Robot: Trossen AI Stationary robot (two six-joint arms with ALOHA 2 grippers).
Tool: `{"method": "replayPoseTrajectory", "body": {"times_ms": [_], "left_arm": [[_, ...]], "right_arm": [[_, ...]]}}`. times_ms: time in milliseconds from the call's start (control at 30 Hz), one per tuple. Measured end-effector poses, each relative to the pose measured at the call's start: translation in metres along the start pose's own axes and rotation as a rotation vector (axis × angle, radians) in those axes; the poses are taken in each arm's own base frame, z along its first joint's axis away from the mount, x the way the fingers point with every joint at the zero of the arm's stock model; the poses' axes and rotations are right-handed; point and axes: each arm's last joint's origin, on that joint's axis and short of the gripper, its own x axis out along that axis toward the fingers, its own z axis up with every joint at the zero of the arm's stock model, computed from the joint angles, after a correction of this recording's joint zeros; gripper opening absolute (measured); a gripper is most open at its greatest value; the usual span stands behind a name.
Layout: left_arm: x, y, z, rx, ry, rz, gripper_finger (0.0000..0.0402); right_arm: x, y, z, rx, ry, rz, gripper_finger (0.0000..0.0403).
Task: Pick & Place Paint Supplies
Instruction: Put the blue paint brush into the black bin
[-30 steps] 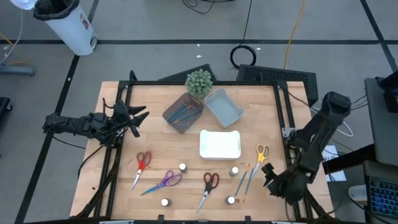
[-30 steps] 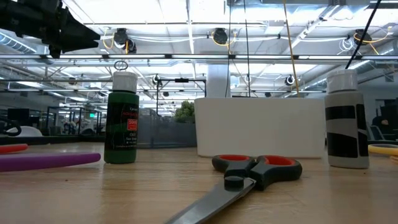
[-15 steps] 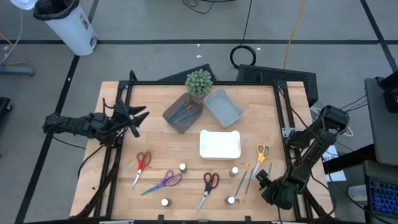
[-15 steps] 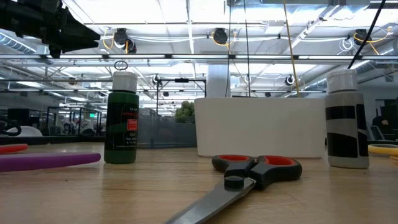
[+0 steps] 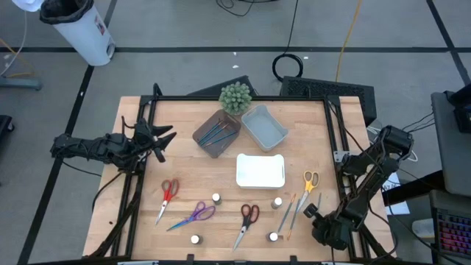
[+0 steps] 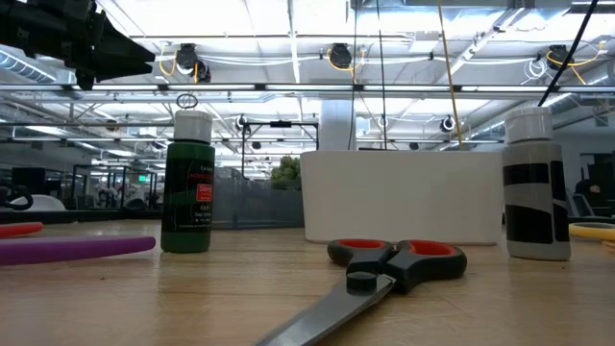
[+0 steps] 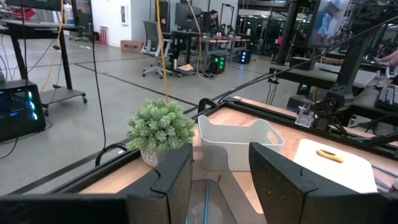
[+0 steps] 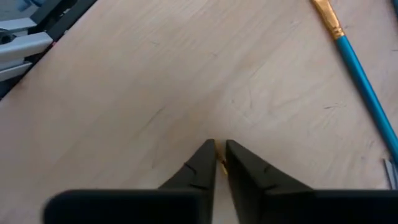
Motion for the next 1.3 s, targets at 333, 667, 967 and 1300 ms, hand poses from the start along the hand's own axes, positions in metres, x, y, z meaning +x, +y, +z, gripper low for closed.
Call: {"method": "replayPoseTrajectory", "body": {"times_ms": [333,667,967,1300], "left_arm": [[0.0,0.0,0.0,0.0,0.0,0.0,0.0161],[0.0,0.0,0.0,0.0,0.0,0.0,0.0161],[0.0,0.0,0.0,0.0,0.0,0.0,0.0161],[0.0,0.0,0.0,-0.001,-0.001,0.0,0.0161]], "right_arm": [[0.007,-0.003,-0.016,0.009,0.05,-0.015,0.0001],[-0.016,-0.008,0.001,0.043,-0.098,-0.08,0.0],[-0.085,-0.026,0.032,0.225,-0.566,-0.189,0.0],[-0.16,-0.067,0.048,0.36,-1.097,-0.462,0.0]]}}
